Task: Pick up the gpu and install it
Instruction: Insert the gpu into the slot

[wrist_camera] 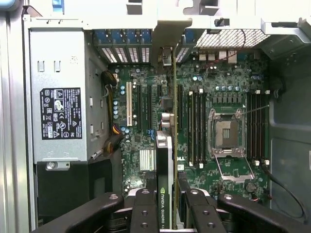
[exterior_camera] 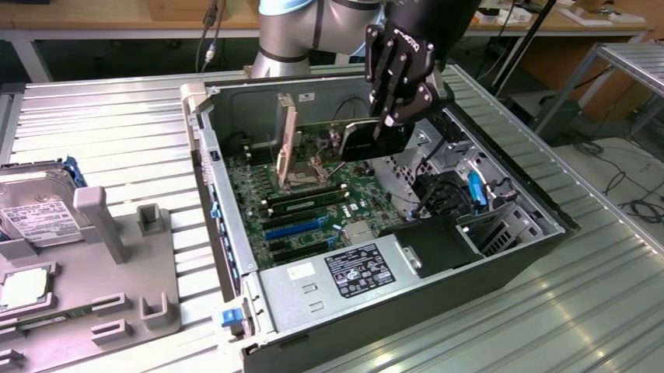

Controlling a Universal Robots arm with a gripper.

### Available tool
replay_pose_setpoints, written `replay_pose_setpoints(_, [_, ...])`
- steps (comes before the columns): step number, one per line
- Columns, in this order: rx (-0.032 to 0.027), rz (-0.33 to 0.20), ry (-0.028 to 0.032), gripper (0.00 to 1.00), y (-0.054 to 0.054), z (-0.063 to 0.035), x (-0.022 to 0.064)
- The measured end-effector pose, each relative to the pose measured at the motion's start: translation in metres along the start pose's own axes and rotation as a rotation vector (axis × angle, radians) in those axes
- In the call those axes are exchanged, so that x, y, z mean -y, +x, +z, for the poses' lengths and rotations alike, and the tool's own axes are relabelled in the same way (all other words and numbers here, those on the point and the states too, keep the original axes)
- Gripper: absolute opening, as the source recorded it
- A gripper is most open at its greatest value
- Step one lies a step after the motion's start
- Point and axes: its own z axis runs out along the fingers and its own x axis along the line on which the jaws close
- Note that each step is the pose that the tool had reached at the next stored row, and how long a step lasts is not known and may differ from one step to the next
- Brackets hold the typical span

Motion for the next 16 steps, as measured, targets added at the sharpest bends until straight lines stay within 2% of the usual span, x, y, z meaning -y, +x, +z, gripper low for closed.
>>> replay_pose_setpoints(2, [-0.0002,-0.002,0.0135,0.27,-0.0004,0.0026,0.0002])
replay_pose_setpoints(3, [-0.0003,-0.002,0.0167,0.27,-0.0004,0.0031,0.0002])
replay_pose_setpoints(16, [-0.0001,-0.002,0.0169,0.27,-0.0003,0.0072,0.0004])
